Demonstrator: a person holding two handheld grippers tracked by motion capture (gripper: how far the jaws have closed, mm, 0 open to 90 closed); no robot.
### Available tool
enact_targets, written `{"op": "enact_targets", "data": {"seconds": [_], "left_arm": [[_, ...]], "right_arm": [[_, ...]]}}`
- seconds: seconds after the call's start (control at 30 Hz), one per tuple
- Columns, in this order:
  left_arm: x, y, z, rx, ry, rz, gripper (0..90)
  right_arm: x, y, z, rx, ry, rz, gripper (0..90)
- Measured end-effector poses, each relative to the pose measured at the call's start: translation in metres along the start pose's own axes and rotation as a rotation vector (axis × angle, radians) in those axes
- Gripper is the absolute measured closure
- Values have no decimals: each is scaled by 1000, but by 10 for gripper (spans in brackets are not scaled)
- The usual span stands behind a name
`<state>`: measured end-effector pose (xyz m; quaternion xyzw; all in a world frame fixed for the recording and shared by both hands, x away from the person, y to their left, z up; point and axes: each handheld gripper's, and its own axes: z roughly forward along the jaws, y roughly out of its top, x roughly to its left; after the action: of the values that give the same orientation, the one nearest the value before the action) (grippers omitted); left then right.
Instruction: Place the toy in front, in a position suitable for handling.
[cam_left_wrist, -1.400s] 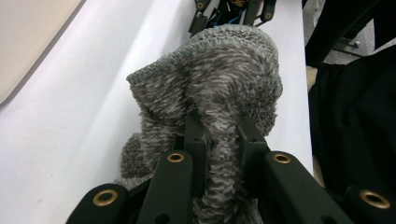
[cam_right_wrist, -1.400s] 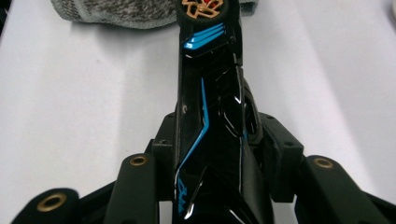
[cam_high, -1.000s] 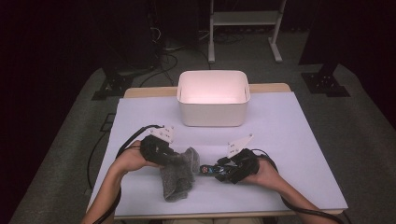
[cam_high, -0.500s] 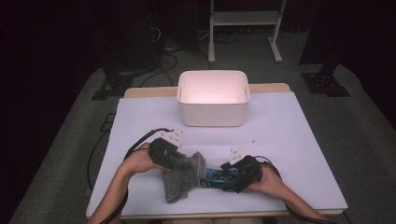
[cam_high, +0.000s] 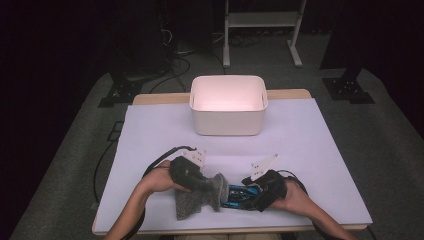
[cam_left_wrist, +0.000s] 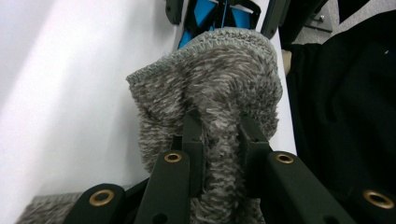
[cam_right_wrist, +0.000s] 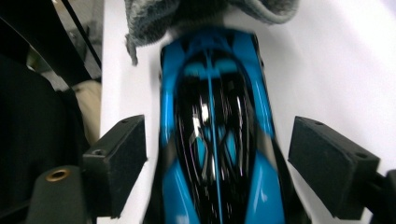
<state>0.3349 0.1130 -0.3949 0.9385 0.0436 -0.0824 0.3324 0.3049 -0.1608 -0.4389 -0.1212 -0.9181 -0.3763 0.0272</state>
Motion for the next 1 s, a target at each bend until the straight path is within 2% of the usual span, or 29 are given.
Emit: {"op": "enact_targets", "data": {"seconds": [0.13, 0.23, 0.27, 0.33, 0.4, 0.43, 0.5, 0.53, 0.57, 0.63, 0.7, 0.77, 0.83, 0.9, 1.0], "left_arm": [[2, -2, 7, 11, -9, -10, 761], [3, -2, 9, 13, -11, -14, 761], [3, -3, 9, 12, -13, -17, 762], [3, -4, 10, 16, -15, -15, 762], [4, -4, 10, 17, -17, -16, 762], [4, -3, 10, 19, -17, -15, 761], [4, -1, 10, 22, -14, -13, 761], [4, -1, 10, 22, -14, -13, 761], [4, 1, 8, 24, -9, -3, 762], [4, 2, 8, 21, -8, -8, 761], [6, 3, 10, 23, -11, -12, 762], [7, 3, 14, 27, -16, -13, 762], [8, 6, 17, 31, -21, -8, 762], [8, 9, 21, 29, -27, -2, 763], [7, 20, 29, 33, -43, 18, 768]], "right_arm": [[-1, -11, 0, 44, -19, 17, 151], [-3, -12, 5, 65, -4, -5, 148], [-4, -12, 7, 51, 2, -24, 154], [-5, -11, 7, 48, 40, -39, 211], [-3, -6, 8, 82, 32, -86, 213], [-2, -3, 8, 85, 25, -122, 218], [-1, 4, 7, 132, 2, -202, 231], [-3, 7, 6, 149, -4, -222, 231], [-6, 8, 7, 152, 10, -226, 231], [-10, 5, 8, 119, 39, -196, 230], [-12, 1, 7, 82, 47, -167, 226], [-15, -4, 6, 64, 60, -86, 206], [-17, -13, 4, 41, 55, -41, 190], [-17, -17, 0, 20, 57, -31, 215], [-14, -19, 0, 14, 36, -44, 218]]}}
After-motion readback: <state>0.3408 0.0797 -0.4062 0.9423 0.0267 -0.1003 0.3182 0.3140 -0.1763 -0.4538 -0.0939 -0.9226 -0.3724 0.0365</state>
